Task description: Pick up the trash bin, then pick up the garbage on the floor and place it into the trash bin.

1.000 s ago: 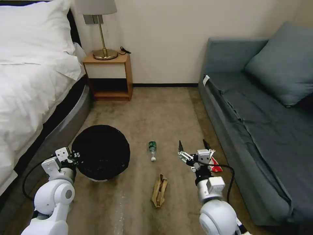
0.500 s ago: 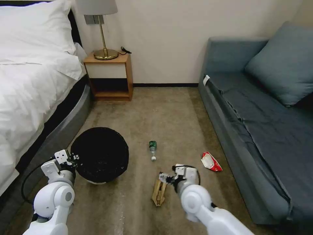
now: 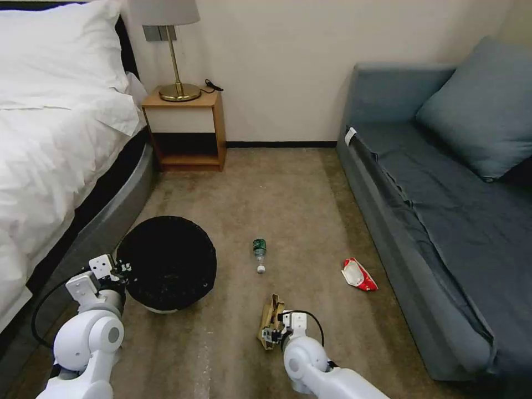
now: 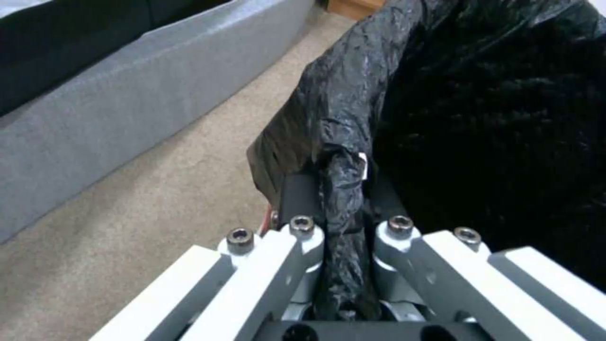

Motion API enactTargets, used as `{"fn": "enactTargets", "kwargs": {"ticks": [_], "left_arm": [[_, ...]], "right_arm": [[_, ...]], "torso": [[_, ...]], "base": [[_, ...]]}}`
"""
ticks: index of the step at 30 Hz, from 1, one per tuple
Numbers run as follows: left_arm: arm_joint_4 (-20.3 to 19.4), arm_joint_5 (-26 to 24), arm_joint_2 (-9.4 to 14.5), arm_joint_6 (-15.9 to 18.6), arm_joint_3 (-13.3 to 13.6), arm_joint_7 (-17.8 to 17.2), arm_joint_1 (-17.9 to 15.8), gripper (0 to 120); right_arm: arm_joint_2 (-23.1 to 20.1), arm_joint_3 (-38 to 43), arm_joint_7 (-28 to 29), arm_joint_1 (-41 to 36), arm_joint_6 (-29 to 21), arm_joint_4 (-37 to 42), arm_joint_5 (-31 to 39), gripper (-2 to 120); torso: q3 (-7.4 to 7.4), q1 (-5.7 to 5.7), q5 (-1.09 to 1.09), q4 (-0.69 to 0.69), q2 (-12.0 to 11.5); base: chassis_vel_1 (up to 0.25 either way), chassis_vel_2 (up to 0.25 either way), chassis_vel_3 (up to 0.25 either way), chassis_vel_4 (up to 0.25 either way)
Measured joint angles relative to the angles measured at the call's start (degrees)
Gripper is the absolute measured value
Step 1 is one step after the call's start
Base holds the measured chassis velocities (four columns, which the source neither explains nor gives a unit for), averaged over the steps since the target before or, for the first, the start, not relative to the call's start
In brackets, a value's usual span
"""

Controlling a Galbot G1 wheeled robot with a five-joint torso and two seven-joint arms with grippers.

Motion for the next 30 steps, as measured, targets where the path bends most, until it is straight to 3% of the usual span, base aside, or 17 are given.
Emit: {"fn": "enactTargets", "kwargs": {"ticks": [5,18,30], "left_arm": [[0.06,-0.02,0.03,0.01,-0.16,-0.03,0.07,4],[0.37,0.06,-0.11,-0.01,-0.20,-0.09,-0.03,4],[0.45,0.16,-0.21,-0.06,-0.02,-0.10,-0.21,4]], "right_arm": [[0.98,-0.32,-0.77,0.70,0.94,-2.52,-1.77,90],[0.56,-0.22,-3.24,0.27,3.49,-4.98,-5.19,38],[-2.05,0.64,-3.64,0.14,4.39,-1.32,-5.77,0]], "torso": [[0.00,0.00,0.00,0.00,0.00],[0.00,0.00,0.00,0.00,0.00],[0.00,0.00,0.00,-0.01,0.00]], "base": [[0.000,0.000,0.000,0.000],[0.000,0.000,0.000,0.000],[0.000,0.000,0.000,0.000]]}}
